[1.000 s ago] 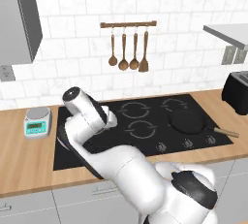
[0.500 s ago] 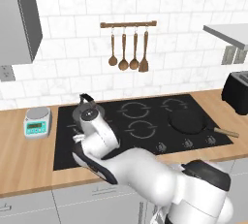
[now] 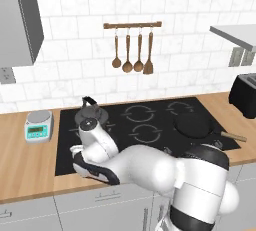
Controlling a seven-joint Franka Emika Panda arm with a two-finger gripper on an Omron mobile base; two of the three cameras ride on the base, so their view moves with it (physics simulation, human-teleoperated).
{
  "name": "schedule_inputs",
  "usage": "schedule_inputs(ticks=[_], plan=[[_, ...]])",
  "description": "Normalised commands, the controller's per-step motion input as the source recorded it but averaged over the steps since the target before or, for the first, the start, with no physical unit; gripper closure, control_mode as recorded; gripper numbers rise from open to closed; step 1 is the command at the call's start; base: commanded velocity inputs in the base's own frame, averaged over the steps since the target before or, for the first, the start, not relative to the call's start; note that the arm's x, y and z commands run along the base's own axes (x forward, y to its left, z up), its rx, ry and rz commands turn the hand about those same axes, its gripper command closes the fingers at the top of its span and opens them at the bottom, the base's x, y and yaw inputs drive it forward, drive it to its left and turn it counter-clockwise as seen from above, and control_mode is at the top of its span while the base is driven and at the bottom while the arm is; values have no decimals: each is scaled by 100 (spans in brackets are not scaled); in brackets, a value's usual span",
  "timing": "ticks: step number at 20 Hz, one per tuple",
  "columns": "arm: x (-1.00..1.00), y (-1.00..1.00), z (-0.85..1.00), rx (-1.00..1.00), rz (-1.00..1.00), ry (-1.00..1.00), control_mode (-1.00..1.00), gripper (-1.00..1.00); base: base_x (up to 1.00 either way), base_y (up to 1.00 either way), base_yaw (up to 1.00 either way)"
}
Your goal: Pick the kettle from the counter and place it on a stove burner. Then turn the burner on.
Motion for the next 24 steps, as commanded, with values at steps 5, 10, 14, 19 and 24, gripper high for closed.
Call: schedule_inputs(ticks=[5, 10, 14, 19, 24], plan=[[17, 12, -2, 0, 0, 0, -100, -100, 0, 0, 0], [1, 13, -24, 0, 0, 2, -100, -100, 0, 0, 0], [3, 2, -24, 0, 0, 0, -100, -100, 0, 0, 0], [9, 1, -3, 0, 0, 0, -100, -100, 0, 0, 0], [22, 0, 0, 0, 0, 0, -100, -100, 0, 0, 0]])
